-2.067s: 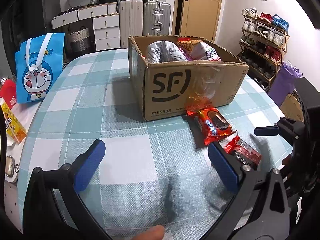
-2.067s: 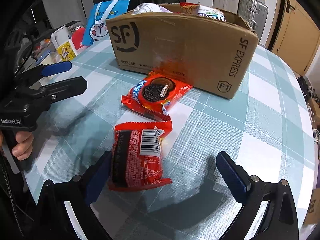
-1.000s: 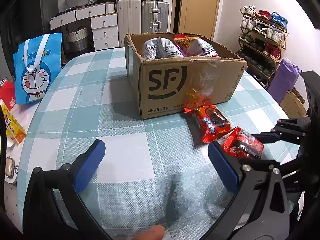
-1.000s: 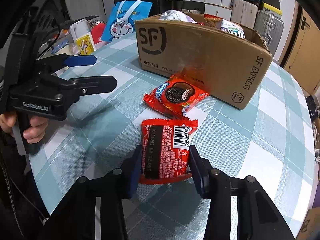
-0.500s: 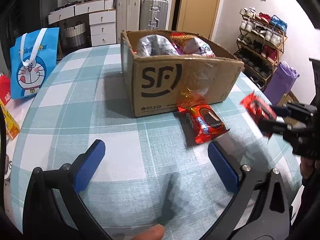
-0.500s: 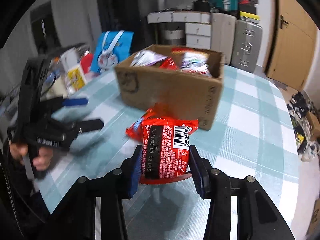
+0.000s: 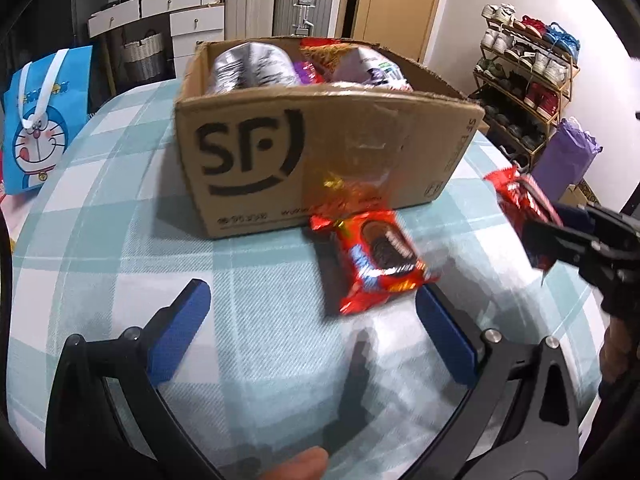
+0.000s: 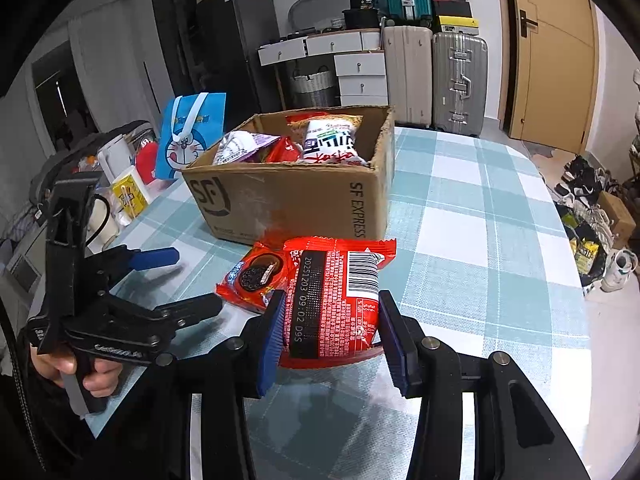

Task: Organize snacks
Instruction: 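Grasp the red Oreo pack with the left tool while the right tool holds its pack, then carry both red packs over the box and open both tools to drop them in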

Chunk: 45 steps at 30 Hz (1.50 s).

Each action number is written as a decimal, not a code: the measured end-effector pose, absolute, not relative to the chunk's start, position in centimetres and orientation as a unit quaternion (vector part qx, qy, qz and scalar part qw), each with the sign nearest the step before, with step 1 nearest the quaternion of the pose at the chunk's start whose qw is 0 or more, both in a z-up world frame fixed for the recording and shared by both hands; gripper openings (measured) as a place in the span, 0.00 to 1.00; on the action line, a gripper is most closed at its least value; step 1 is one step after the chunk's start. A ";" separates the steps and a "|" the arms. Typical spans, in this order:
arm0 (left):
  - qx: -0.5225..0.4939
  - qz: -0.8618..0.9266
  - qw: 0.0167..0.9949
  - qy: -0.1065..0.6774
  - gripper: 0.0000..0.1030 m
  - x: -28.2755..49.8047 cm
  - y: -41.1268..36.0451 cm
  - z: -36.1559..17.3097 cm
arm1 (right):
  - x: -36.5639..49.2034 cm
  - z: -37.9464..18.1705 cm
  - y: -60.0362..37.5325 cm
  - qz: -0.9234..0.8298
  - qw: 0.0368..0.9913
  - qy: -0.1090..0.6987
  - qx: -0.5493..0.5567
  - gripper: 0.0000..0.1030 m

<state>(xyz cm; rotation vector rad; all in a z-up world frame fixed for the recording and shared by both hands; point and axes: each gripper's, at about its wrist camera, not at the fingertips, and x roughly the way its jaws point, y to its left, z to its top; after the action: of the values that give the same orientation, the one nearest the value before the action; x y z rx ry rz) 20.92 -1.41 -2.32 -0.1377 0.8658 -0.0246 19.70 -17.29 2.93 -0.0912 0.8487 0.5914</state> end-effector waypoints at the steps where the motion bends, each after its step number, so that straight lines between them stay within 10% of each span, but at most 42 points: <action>1: -0.067 -0.010 0.905 0.421 0.99 21.2 -1.6 -2.4 | 19.8 2.9 -17.5 0.281 0.869 0.406 -0.040 0.43; 13: -0.055 -0.033 0.889 0.454 0.82 25.7 -5.9 -3.4 | 20.0 3.4 -18.9 0.267 0.875 0.403 -0.024 0.43; 21: -0.052 -0.054 0.889 0.452 0.41 26.7 -7.7 -3.9 | 19.8 3.4 -18.9 0.267 0.875 0.405 -0.022 0.43; 45: -0.067 -0.050 0.929 0.360 0.41 20.3 -3.6 3.1 | 19.3 3.8 -17.8 0.282 0.884 0.373 -0.012 0.43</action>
<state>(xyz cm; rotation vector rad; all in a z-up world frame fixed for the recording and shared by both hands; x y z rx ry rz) 20.30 -3.62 3.05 -0.1367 0.7369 -0.1014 19.33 -17.77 3.82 -0.0240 0.7767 0.5872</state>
